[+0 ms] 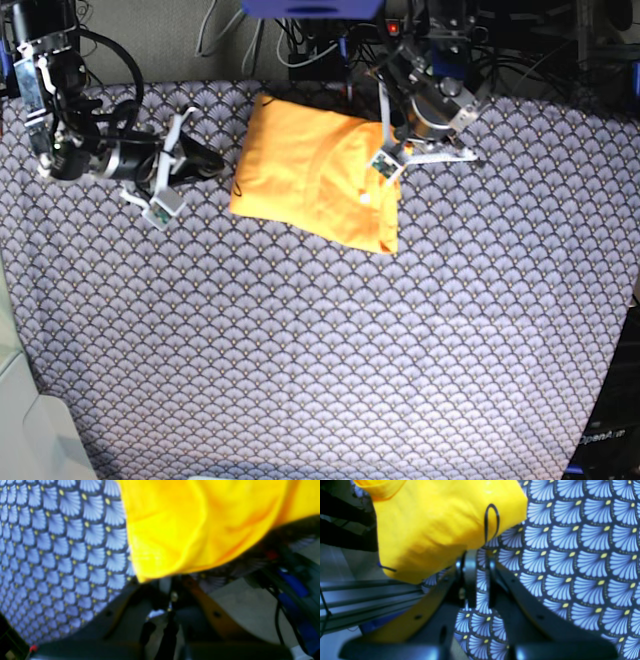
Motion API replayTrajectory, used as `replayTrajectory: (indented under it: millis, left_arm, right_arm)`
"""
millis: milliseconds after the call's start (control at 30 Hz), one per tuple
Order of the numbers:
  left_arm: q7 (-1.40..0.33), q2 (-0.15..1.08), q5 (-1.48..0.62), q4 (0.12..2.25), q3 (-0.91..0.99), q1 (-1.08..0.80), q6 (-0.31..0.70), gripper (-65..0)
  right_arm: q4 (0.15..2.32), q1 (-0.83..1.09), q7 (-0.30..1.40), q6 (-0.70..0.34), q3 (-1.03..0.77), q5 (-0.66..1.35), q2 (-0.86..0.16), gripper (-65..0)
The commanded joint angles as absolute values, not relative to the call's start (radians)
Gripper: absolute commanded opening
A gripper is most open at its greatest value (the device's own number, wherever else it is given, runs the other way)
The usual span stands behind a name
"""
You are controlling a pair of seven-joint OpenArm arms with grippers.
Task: Fold the T-shirt properly
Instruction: 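Pull the bundle with the left gripper, rotating it away from the robot, then push the bundle's side with the left gripper to straighten it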
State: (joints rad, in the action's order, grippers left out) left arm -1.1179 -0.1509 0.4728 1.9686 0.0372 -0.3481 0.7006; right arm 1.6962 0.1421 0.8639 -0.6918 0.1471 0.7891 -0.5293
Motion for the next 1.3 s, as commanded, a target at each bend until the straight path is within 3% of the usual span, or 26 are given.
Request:
replayTrajectory:
  millis: [0, 533, 1267]
  left_arm:
    - [-1.106, -0.157, 0.469, 1.968, 0.025, -0.329, 0.698, -65.0]
    - [-1.043, -0.157, 0.460, 1.716, 0.033, -0.140, 0.698, -65.0]
    - [-0.932, -0.157, 0.004, 1.303, 0.099, 0.266, 0.698, -65.0]
  right_arm:
    - [1.713, 0.130, 0.845, -0.698, 0.140, 0.806, -0.542, -60.4]
    - [1.713, 0.140, 0.852, -0.698, 0.140, 0.806, -0.544, -60.4]
    - [1.745, 0.254, 0.845, -0.698, 0.199, 0.805, -0.493, -60.4]
